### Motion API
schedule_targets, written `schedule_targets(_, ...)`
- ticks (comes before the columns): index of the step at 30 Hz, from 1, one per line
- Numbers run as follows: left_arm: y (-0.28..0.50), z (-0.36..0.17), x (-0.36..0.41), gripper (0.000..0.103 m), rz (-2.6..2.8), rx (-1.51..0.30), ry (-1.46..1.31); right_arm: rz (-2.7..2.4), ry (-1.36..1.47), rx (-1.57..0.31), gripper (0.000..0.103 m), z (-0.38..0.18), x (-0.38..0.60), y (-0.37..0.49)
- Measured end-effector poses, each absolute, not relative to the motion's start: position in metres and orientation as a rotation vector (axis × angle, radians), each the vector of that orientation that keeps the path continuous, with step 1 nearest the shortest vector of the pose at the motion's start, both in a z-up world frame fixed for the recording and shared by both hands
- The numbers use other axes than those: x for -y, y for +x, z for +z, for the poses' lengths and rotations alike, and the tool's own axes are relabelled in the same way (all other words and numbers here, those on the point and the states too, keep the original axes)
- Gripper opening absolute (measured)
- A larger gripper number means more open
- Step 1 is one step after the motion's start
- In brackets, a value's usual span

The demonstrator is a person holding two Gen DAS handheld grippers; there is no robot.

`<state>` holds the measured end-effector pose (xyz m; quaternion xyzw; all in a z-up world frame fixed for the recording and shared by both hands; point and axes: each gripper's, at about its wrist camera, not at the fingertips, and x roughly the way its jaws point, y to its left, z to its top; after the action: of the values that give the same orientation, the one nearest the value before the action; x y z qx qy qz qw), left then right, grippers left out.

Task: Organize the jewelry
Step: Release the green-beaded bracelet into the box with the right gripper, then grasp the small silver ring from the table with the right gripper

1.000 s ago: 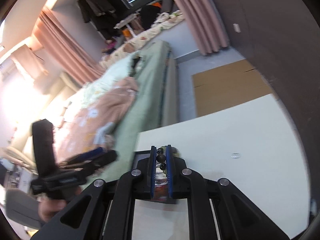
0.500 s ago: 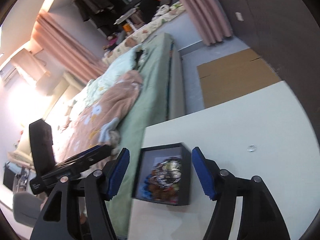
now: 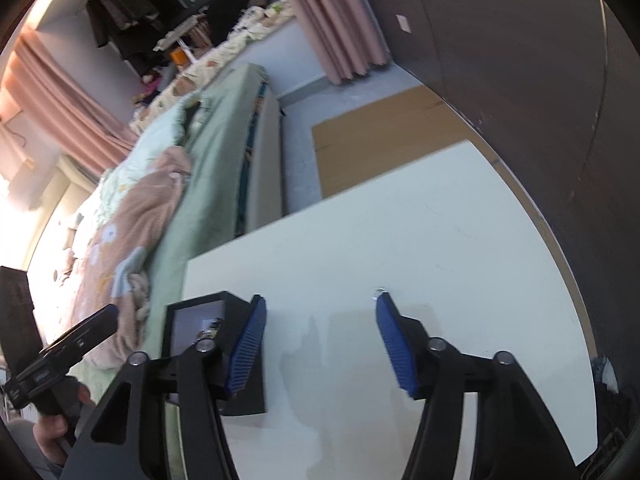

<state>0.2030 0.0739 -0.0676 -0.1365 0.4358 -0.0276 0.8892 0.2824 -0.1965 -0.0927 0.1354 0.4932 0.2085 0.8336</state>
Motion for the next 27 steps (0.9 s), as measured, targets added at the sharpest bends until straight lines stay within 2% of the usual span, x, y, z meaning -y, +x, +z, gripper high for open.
schedule_targets(6,0.219,-0.084,-0.072,0.097,-0.070,-0.936,-0.288,0.372,0.253,-1.115,0.039,-0.123,0.199,0.305)
schedule_targets(23,0.240,-0.099,-0.075,0.097,-0.100,-0.979,-0.306,0.276,-0.036,-1.159,0.031,-0.160,0.153,0.327)
schedule_targets(25,0.240,-0.098,-0.075,0.097,-0.099,-0.979,-0.305,0.251,-0.100,-1.147,0.023,-0.159,0.145,0.326)
schedule_targets(26,0.240,-0.097,-0.076,0.097,-0.097,-0.979,-0.306,0.245,-0.130,-1.141,0.014,-0.159,0.143,0.325)
schedule_targets(27,0.239,-0.096,-0.076,0.097,-0.097,-0.979,-0.307,0.262,-0.144,-1.142,0.012,-0.158,0.139,0.325)
